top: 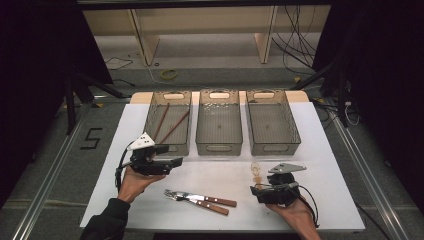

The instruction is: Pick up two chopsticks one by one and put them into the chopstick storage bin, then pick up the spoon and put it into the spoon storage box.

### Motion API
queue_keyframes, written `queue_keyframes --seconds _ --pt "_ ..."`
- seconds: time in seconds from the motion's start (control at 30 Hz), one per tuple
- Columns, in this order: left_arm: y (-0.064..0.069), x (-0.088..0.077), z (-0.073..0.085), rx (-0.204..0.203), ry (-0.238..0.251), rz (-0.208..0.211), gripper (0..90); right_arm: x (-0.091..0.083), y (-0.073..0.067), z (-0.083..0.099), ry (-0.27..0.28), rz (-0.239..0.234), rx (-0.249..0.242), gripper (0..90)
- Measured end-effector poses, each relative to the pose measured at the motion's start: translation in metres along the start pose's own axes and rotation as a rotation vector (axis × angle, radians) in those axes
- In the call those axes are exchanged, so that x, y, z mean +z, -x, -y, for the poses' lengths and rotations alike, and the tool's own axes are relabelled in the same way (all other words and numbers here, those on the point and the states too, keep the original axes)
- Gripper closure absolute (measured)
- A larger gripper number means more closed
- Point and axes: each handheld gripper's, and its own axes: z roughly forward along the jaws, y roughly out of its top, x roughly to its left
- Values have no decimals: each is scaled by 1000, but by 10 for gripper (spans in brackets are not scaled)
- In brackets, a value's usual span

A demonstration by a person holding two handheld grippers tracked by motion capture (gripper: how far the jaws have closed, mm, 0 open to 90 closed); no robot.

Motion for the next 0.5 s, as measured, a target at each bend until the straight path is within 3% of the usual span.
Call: queue_keyframes --seconds 0.5 --pt "10 -7 19 7 23 -5 177 8 -3 0 -87 7 4 285"
